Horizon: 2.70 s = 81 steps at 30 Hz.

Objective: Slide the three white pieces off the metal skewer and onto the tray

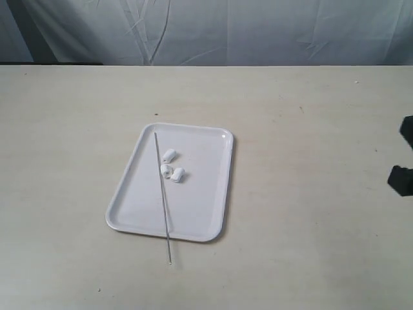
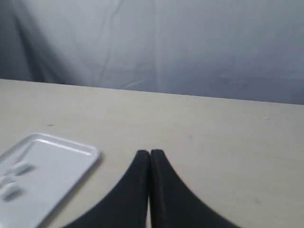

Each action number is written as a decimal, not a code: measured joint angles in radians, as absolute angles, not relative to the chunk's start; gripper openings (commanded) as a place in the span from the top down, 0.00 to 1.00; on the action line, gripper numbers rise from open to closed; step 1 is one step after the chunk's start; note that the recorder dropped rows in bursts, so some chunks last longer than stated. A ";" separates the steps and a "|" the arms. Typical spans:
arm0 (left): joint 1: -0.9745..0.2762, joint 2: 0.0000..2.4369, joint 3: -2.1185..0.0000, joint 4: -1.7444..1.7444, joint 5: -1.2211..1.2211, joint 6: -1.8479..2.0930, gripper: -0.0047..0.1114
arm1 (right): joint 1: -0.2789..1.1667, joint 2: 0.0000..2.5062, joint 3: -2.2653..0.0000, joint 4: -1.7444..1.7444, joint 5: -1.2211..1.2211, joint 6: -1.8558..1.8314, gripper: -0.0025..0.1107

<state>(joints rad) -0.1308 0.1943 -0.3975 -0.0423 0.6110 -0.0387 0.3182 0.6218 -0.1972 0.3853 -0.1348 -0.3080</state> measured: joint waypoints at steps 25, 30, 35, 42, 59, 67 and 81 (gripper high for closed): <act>-0.131 0.194 -0.235 0.258 0.487 -0.039 0.96 | 0.121 0.681 -0.191 0.701 -0.012 -0.594 0.98; -0.131 0.194 -0.103 0.313 0.383 -0.039 0.96 | 0.150 0.593 -0.108 0.774 -0.037 -0.580 0.98; -0.131 0.194 -0.007 0.199 0.049 -0.039 0.96 | 0.150 0.382 -0.006 0.746 -0.159 -0.630 0.98; -0.068 0.194 -0.005 -0.134 0.126 -0.039 0.96 | -0.062 0.110 -0.004 0.746 0.108 -0.662 0.98; 0.023 0.194 -0.005 -0.108 0.209 -0.039 0.96 | -0.114 0.007 -0.002 0.290 0.319 -0.280 0.98; 0.023 0.194 -0.005 -0.090 0.211 -0.030 0.96 | -0.016 0.007 -0.002 -0.008 0.349 -0.020 0.98; 0.023 0.194 -0.005 -0.080 0.211 -0.018 0.96 | -0.002 0.007 -0.002 -0.094 0.365 0.049 0.98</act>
